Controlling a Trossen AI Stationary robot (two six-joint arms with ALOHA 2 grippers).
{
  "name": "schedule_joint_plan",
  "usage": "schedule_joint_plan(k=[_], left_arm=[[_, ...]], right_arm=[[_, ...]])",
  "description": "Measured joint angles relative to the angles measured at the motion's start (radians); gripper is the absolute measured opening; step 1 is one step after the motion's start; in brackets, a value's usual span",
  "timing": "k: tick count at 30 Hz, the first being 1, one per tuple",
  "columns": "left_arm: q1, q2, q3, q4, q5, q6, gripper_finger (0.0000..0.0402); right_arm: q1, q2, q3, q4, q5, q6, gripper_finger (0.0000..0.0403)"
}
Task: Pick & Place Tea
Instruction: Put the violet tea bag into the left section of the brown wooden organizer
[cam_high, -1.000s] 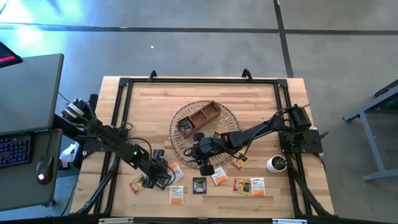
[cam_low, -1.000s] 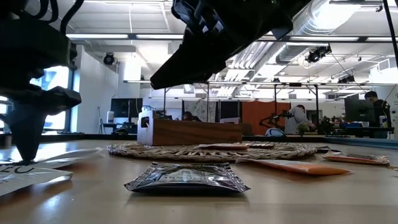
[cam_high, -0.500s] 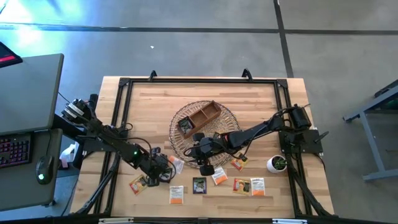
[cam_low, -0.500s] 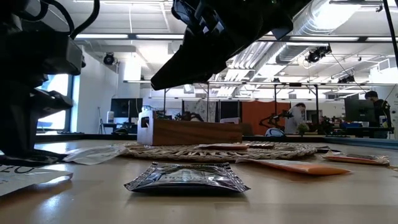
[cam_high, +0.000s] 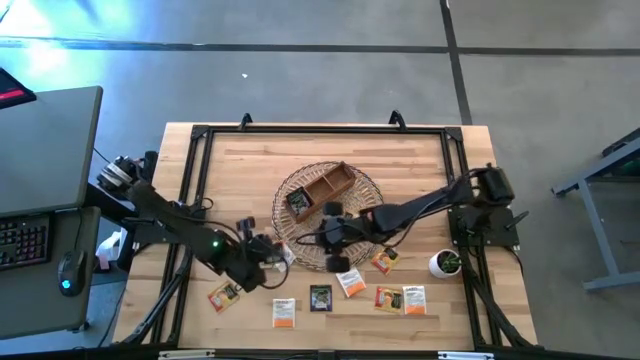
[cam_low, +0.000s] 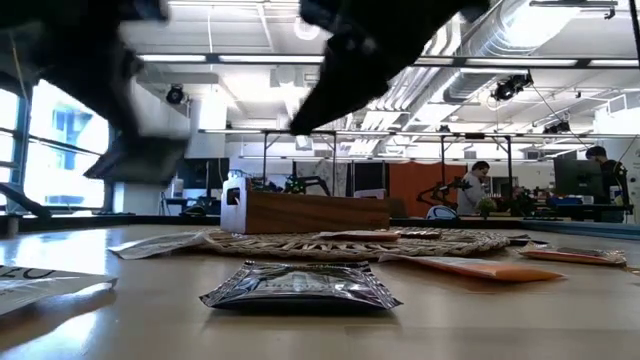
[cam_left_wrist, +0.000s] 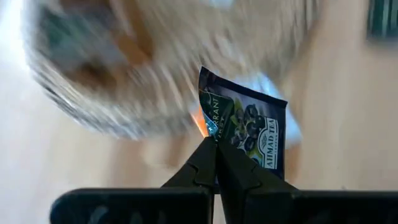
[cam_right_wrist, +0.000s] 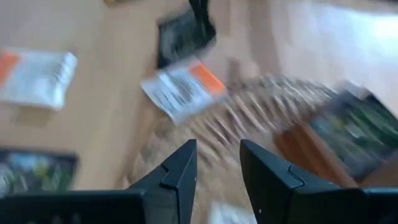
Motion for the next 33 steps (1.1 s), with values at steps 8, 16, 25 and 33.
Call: schedule_joint_plan(k=[8,16,25,33], left_arm=[[0.177,-0.001,0.074,0.022,-0.298,0.109,0.0002],[0.45,0.035,0.074,0.233,-0.284,0.263,0.0002],[0.54,0.13,0.074,0.312,-0.085,0.342,0.0002],[0.519,0.204,0.074,0.281,-0.09,0.34,0.0002]], right_arm=[[0.0,-0.155,-0.056,-0.337,0.047,0.09,0.0119],[0.003,-0.2,-0.261,-0.218,0.022,0.189,0.0119],[-0.009,-0.207,-0.387,-0.02,0.022,0.155,0.0119],[-0.014,-0.207,-0.392,0.015,0.024,0.129,0.0119]])
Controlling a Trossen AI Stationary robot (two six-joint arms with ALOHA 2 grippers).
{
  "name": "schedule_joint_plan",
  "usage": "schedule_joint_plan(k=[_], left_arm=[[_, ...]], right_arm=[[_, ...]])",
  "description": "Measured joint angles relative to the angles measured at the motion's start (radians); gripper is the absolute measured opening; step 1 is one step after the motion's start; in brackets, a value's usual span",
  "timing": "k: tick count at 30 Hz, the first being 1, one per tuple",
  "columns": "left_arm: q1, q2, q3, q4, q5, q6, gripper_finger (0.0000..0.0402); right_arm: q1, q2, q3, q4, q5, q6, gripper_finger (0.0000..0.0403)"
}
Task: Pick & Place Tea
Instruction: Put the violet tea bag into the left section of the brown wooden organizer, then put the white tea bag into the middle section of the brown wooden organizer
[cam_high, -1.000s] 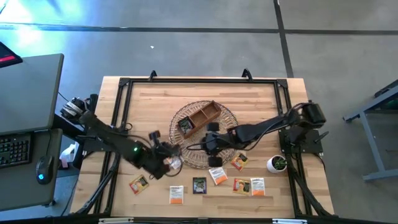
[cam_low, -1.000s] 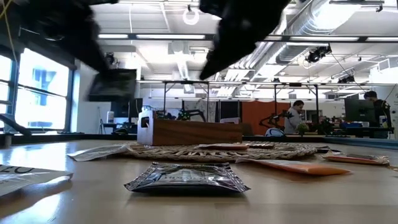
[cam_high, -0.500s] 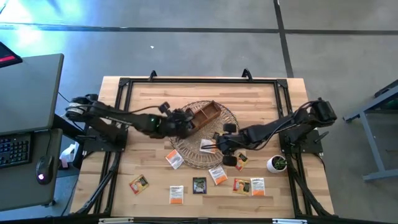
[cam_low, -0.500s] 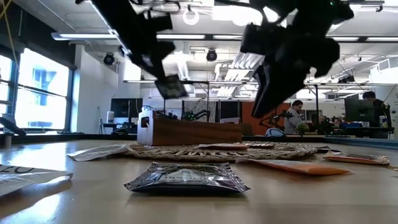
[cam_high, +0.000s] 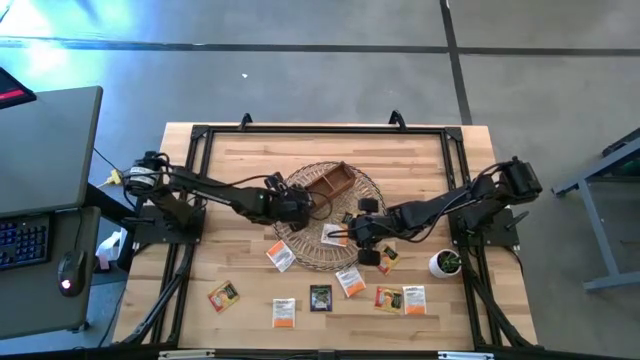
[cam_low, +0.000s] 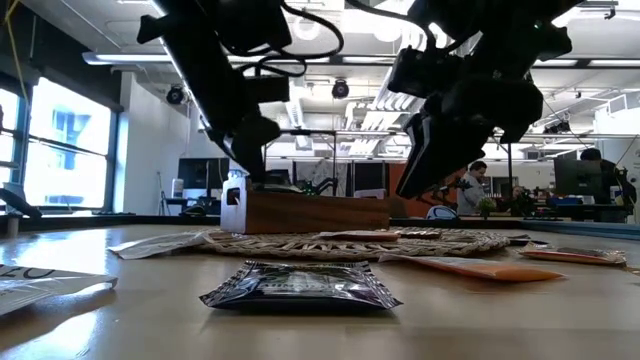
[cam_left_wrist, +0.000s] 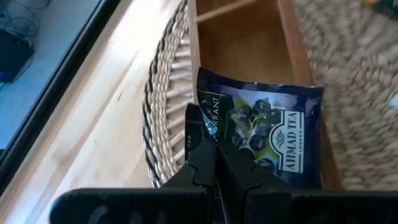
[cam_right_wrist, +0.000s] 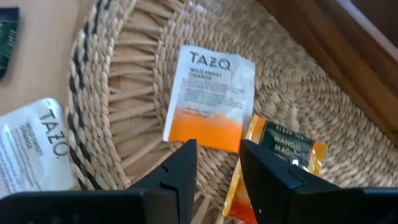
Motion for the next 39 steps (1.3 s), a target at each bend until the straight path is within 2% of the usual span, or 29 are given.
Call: schedule_joint_plan(k=[12,19,23,29,35,39], left_arm=[[-0.018,0.001,0.103,-0.171,-0.045,-0.027,0.0002],[-0.018,0.021,0.103,-0.181,0.013,-0.027,0.0008],[-0.018,0.031,0.104,-0.177,0.013,-0.022,0.0035],[-0.018,0.03,0.103,-0.175,0.016,-0.034,0.0096],[-0.019,0.025,0.174,-0.251,0.152,-0.062,0.0134],[-0.019,0.025,0.271,-0.35,0.176,-0.062,0.014]], right_arm=[[0.0,0.0,0.0,0.021,-0.006,-0.003,0.0119],[0.0,0.0,0.0,0.039,-0.006,-0.003,0.0119],[0.0,0.0,0.0,0.053,-0.021,-0.003,0.0119],[0.0,0.0,0.001,0.061,-0.045,-0.003,0.0119],[0.0,0.0,0.001,0.061,-0.06,0.005,0.0119],[0.0,0.0,0.001,0.061,-0.06,0.005,0.0119]])
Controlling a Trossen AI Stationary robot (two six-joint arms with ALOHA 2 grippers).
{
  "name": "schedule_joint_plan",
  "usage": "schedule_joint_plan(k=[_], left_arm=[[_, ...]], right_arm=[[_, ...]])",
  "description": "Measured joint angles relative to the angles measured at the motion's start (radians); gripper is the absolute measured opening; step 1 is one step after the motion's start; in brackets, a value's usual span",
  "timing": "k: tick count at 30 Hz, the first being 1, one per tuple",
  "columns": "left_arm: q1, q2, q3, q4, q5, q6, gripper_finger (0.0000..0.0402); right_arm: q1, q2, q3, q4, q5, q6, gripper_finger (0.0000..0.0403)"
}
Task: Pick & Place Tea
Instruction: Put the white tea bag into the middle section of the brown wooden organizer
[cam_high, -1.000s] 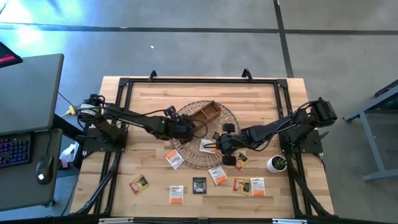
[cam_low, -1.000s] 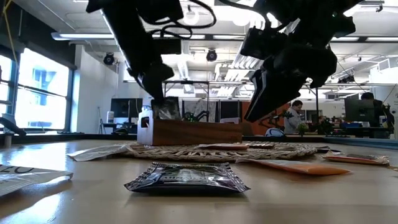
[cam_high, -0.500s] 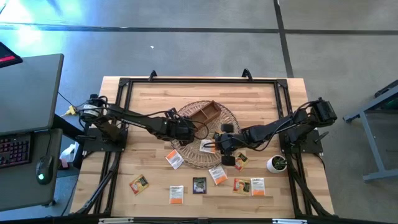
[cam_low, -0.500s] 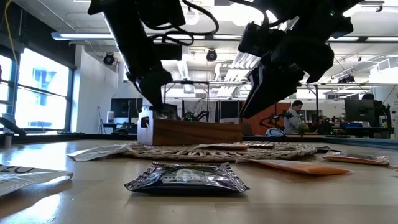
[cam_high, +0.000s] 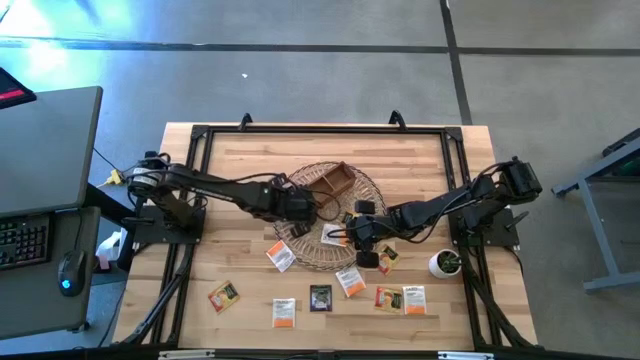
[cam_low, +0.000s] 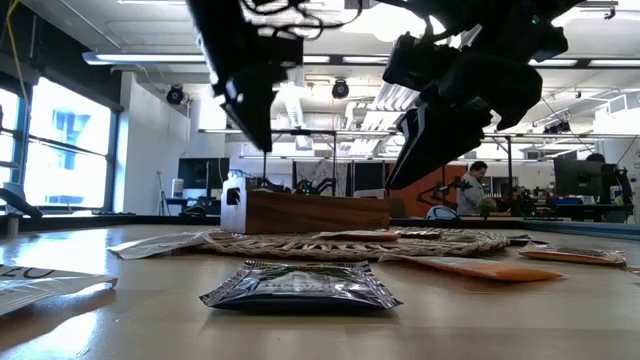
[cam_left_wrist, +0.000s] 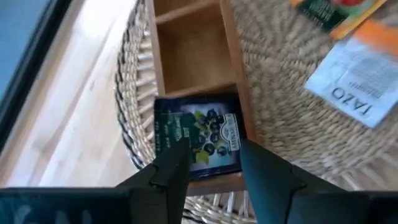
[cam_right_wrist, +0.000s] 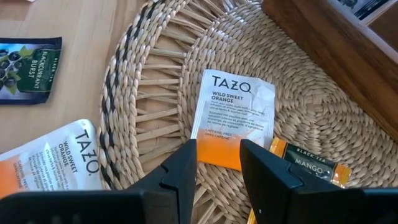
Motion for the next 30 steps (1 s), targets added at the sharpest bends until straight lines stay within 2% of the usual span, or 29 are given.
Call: schedule_joint_plan(k=[4,9,11,14,16,19,22,26,30], left_arm=[[0.0,0.0,0.108,-0.112,0.039,-0.044,0.014],[-0.011,-0.001,0.25,-0.307,0.21,-0.103,0.0124],[-0.033,-0.015,0.294,-0.392,0.216,-0.102,0.0116],[-0.083,-0.056,0.326,-0.458,0.134,-0.143,0.0108],[-0.137,-0.097,0.308,-0.513,0.056,-0.201,0.0107],[-0.233,-0.173,0.24,-0.51,-0.077,-0.311,0.0106],[-0.335,-0.257,0.118,-0.471,-0.172,-0.437,0.0106],[-0.426,-0.325,-0.067,-0.315,-0.196,-0.564,0.0106],[-0.453,-0.341,-0.18,-0.141,-0.201,-0.576,0.0106]], right_arm=[[0.0,0.0,0.0,0.0,0.0,0.0,0.0119],[0.0,0.0,0.0,0.0,0.006,-0.021,0.0119],[0.0,0.0,0.0,0.0,0.027,-0.075,0.0119],[0.0,0.0,0.0,0.005,0.084,-0.152,0.0119],[0.0,0.0,0.0,0.017,0.104,-0.207,0.0119],[0.0,0.0,0.0,0.045,0.104,-0.241,0.0119],[0.0,0.0,0.001,0.073,0.039,-0.243,0.0119],[0.0,0.0,0.001,0.077,0.009,-0.236,0.0119],[-0.024,0.001,0.001,0.086,-0.029,-0.159,0.0123]])
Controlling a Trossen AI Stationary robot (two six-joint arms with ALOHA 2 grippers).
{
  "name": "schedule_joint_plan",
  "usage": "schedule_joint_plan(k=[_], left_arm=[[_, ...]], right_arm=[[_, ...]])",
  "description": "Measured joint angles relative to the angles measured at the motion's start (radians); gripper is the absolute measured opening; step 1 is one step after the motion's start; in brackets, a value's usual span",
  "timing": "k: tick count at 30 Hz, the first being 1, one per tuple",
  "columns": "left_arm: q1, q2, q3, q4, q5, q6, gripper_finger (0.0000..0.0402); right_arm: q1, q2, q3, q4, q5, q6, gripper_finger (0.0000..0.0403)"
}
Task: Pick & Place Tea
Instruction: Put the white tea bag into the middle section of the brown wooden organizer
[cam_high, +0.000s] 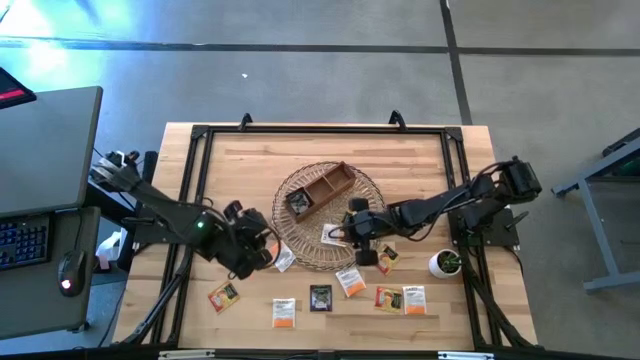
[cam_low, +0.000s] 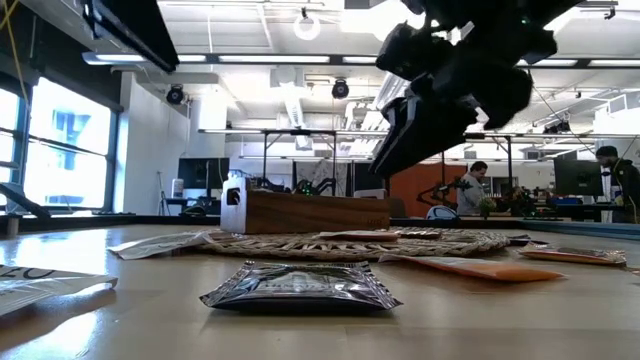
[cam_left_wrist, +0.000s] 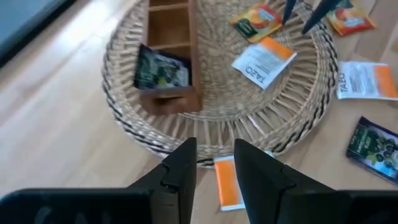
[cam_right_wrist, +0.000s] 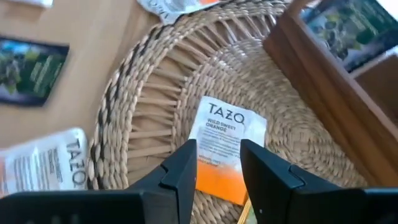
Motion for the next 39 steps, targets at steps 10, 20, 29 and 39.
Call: schedule_joint_plan(k=[10,20,29,39], left_arm=[[0.051,0.002,-0.027,0.067,0.007,0.035,0.0106],[0.048,0.001,-0.027,0.059,0.001,0.036,0.0106],[0.048,0.001,-0.027,0.059,-0.013,0.036,0.0106],[0.048,0.001,-0.027,0.051,-0.007,0.036,0.0106]], right_arm=[[-0.03,0.024,0.0,0.114,-0.074,-0.107,0.0196],[-0.094,0.096,0.018,0.115,-0.149,-0.166,0.0226],[-0.162,0.261,0.126,0.121,-0.289,-0.178,0.0223],[-0.243,0.308,0.186,0.015,-0.278,-0.189,0.0222]])
